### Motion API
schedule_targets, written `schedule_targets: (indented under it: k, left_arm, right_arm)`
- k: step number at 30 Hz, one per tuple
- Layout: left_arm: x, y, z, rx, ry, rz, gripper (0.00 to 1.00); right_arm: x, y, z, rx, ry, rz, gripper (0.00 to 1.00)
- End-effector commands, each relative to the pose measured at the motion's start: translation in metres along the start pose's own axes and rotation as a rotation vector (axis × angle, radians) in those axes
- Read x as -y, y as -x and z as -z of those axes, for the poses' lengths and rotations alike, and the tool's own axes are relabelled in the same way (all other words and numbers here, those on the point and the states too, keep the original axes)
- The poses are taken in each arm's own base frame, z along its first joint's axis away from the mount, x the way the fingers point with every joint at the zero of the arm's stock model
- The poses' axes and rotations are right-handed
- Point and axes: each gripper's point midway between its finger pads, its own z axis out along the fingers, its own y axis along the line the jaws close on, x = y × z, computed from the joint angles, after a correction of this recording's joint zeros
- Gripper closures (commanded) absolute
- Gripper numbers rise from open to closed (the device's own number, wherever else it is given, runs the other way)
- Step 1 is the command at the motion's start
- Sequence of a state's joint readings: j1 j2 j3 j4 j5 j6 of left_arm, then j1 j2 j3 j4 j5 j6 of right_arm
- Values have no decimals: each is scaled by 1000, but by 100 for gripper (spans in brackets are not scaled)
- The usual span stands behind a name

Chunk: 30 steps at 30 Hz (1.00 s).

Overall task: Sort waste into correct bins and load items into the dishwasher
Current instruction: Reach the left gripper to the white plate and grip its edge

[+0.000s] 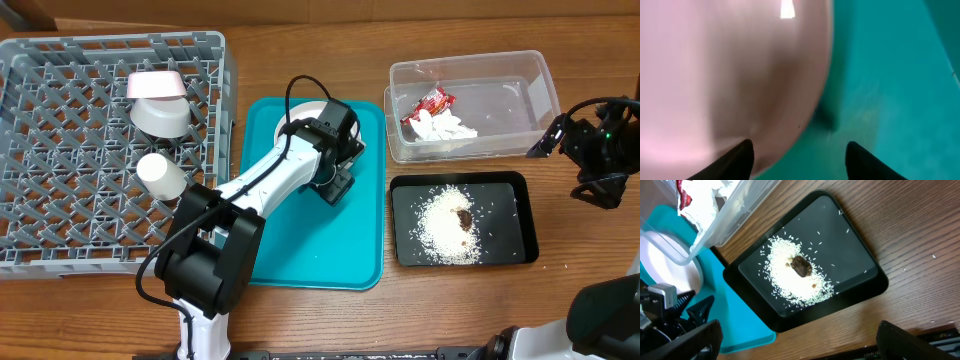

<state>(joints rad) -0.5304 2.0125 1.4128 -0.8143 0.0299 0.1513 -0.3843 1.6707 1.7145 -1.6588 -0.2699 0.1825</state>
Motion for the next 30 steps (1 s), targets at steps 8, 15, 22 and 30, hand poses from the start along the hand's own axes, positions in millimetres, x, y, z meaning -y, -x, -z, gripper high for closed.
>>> schedule_targets:
  k: [8, 15, 22, 30]
  left_arm:
    - [31, -18, 3, -86, -157, 111, 71]
    - [32, -9, -1, -54, -113, 91, 66]
    - [17, -6, -10, -49, -11, 80, 68]
    - [10, -18, -24, -57, 34, 79, 72]
  right_arm:
    - [-2, -1, 8, 38, 4, 22, 0]
    - [-3, -1, 8, 38, 4, 22, 0]
    - [-2, -1, 8, 38, 4, 22, 0]
    - [-2, -1, 8, 37, 4, 22, 0]
